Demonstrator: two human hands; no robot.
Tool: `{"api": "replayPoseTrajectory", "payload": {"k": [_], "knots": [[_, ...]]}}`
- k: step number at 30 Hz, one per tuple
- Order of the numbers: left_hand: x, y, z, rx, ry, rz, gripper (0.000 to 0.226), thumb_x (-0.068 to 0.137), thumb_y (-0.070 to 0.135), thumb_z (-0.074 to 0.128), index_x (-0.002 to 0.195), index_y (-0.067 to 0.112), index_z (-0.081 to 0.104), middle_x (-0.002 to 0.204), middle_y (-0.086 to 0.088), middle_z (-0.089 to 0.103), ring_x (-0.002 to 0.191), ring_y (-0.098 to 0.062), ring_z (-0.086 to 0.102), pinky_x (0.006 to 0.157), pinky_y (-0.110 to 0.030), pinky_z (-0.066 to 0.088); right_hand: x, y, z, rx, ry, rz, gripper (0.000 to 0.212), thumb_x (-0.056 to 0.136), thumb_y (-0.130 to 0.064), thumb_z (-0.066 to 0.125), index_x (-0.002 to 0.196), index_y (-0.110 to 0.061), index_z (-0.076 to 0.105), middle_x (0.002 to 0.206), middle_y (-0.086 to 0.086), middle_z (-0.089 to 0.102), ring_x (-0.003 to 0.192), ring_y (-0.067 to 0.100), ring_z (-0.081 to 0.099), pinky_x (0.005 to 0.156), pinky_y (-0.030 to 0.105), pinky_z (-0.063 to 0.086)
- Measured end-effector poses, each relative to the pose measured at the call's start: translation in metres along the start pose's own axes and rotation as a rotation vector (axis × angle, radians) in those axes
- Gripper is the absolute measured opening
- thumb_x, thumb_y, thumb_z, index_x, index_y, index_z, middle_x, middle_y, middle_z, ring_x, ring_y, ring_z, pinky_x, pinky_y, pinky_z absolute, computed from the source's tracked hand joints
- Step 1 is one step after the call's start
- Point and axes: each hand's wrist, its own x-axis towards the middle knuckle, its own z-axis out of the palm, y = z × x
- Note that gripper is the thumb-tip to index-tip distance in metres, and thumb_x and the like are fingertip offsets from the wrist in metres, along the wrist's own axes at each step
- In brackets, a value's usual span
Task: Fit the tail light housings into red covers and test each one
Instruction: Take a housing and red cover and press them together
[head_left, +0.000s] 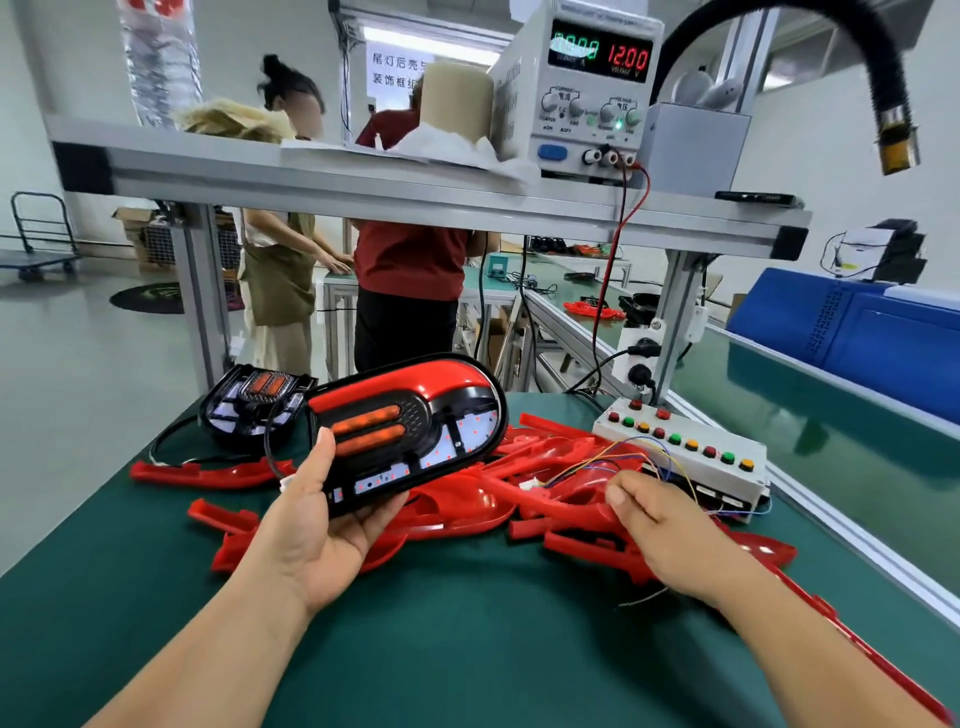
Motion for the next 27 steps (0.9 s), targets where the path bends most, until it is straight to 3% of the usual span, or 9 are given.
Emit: {"api": "replayPoseTrajectory", "payload": {"k": [5, 8, 10, 13, 16, 21, 24, 27], "knots": [[0.001, 0.002, 0.000, -0.001, 0.018, -0.004, 0.039, 0.095, 0.044, 0.053, 0.101, 0.007, 0.067, 0.087, -0.016, 0.075, 0.071, -0.027, 0.075, 0.058, -0.039, 0.061, 0.016, 0.005, -0.024, 0.166, 0.173, 0.195, 0.032, 0.103, -0.035, 0.038, 0.081, -0.018, 0.053, 0.055, 0.001, 0.065, 0.052, 0.009, 0.060, 0.058, 0.030, 0.044], [0.002, 0.003, -0.001, 0.009, 0.024, -0.002, 0.039, 0.095, 0.044, 0.053, 0.097, 0.008, 0.068, 0.084, -0.015, 0.076, 0.068, -0.025, 0.074, 0.055, -0.038, 0.061, 0.028, 0.006, -0.045, 0.389, 0.477, 0.302, 0.036, 0.099, -0.045, 0.048, 0.082, -0.016, 0.059, 0.050, 0.003, 0.061, 0.036, 0.011, 0.053, 0.044, 0.023, 0.043], [0.003, 0.003, -0.002, 0.050, 0.019, -0.004, 0.038, 0.095, 0.044, 0.054, 0.096, 0.009, 0.069, 0.086, -0.013, 0.076, 0.069, -0.024, 0.074, 0.054, -0.036, 0.061, 0.034, -0.006, -0.050, 0.695, 0.616, 0.321, 0.040, 0.088, -0.056, 0.056, 0.076, -0.018, 0.060, 0.056, 0.004, 0.061, 0.034, 0.011, 0.047, 0.041, 0.022, 0.041], [0.002, -0.002, -0.001, 0.155, -0.008, -0.024, 0.037, 0.093, 0.045, 0.055, 0.101, 0.012, 0.070, 0.091, -0.011, 0.076, 0.072, -0.022, 0.074, 0.056, -0.034, 0.061, 0.039, -0.035, -0.028, 1.023, 0.418, 0.197, 0.039, 0.074, -0.056, 0.060, 0.066, -0.017, 0.064, 0.053, 0.003, 0.060, 0.030, 0.010, 0.041, 0.030, 0.014, 0.032], [0.000, -0.009, 0.002, 0.261, -0.058, -0.025, 0.038, 0.094, 0.046, 0.052, 0.108, 0.015, 0.068, 0.094, -0.008, 0.077, 0.075, -0.019, 0.075, 0.055, -0.033, 0.059, 0.039, -0.060, 0.016, 0.893, 0.275, 0.093, 0.043, 0.076, -0.058, 0.056, 0.061, -0.019, 0.066, 0.042, 0.001, 0.047, 0.027, 0.011, 0.036, 0.030, 0.014, 0.026], [-0.002, -0.013, 0.006, 0.320, -0.097, -0.014, 0.045, 0.094, 0.047, 0.051, 0.121, 0.014, 0.063, 0.103, -0.010, 0.075, 0.085, -0.022, 0.074, 0.061, -0.036, 0.060, 0.041, -0.060, 0.041, 0.671, 0.366, 0.057, 0.057, 0.081, -0.060, 0.050, 0.063, -0.007, 0.063, 0.043, -0.004, 0.047, 0.039, 0.004, 0.039, 0.042, 0.018, 0.033], [-0.003, -0.016, 0.007, 0.314, -0.095, -0.028, 0.043, 0.095, 0.047, 0.050, 0.120, 0.014, 0.063, 0.101, -0.010, 0.076, 0.084, -0.022, 0.075, 0.059, -0.035, 0.059, 0.039, -0.060, 0.047, 0.510, 0.438, 0.042, 0.066, 0.081, -0.065, 0.042, 0.067, -0.004, 0.063, 0.053, 0.004, 0.055, 0.052, 0.010, 0.048, 0.058, 0.030, 0.042], [-0.004, -0.019, 0.008, 0.292, -0.097, -0.053, 0.047, 0.087, 0.051, 0.055, 0.116, 0.014, 0.065, 0.102, -0.011, 0.075, 0.087, -0.025, 0.074, 0.060, -0.036, 0.060, 0.033, -0.062, 0.057, 0.300, 0.478, 0.084, 0.060, 0.081, -0.072, 0.029, 0.065, -0.018, 0.051, 0.058, -0.005, 0.057, 0.059, 0.008, 0.050, 0.063, 0.028, 0.041]]}}
